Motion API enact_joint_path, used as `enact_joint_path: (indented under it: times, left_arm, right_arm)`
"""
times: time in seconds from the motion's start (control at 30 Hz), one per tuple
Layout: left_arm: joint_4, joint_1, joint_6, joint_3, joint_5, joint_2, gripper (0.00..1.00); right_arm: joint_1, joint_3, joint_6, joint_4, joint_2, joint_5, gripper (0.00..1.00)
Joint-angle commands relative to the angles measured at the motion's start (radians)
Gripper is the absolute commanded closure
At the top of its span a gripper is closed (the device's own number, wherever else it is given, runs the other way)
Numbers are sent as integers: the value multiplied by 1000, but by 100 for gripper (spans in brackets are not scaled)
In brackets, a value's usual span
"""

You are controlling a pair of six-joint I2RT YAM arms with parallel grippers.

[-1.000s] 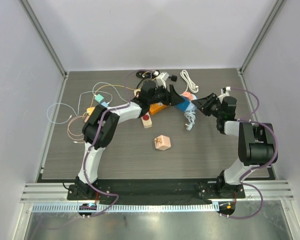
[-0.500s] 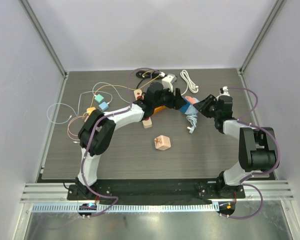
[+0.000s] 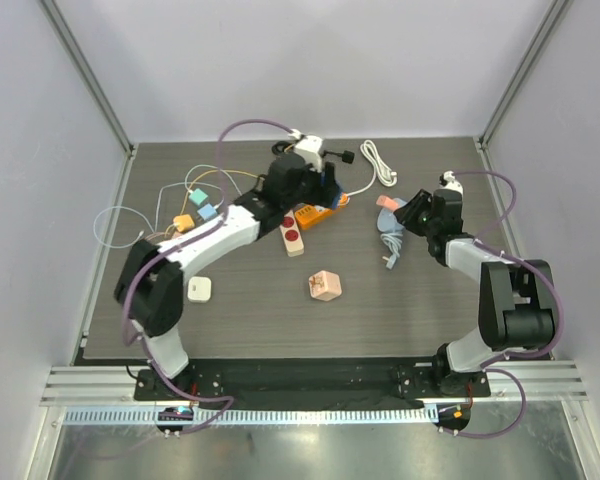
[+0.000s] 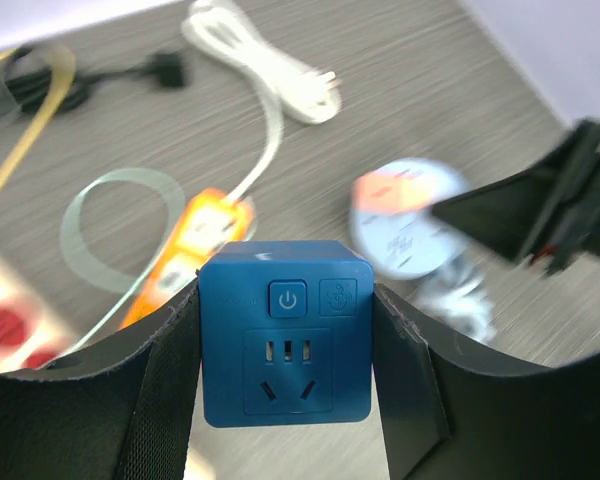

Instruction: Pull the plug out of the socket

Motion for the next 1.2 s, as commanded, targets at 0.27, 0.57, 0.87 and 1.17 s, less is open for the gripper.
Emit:
enact_joint_path:
  times: [0.27,0.57,0.87,1.17]
  left_arm:
    - [-396,229,-283,-373,-108,-523,100]
    - [-587,249,-340,-470,-204,-579,100]
    - [-623,294,-371,-485,-220,-530,100]
    - [-566,369,-391,-487,-212,-462,100]
  right_arm:
    - [-16,-2,73,202,-34,-134,99]
    - [-14,-19,84,219,-66,-169,99]
    - [-14,-17,105,253,-34,-205,99]
    - [-17,-13,107,260,-20,-212,99]
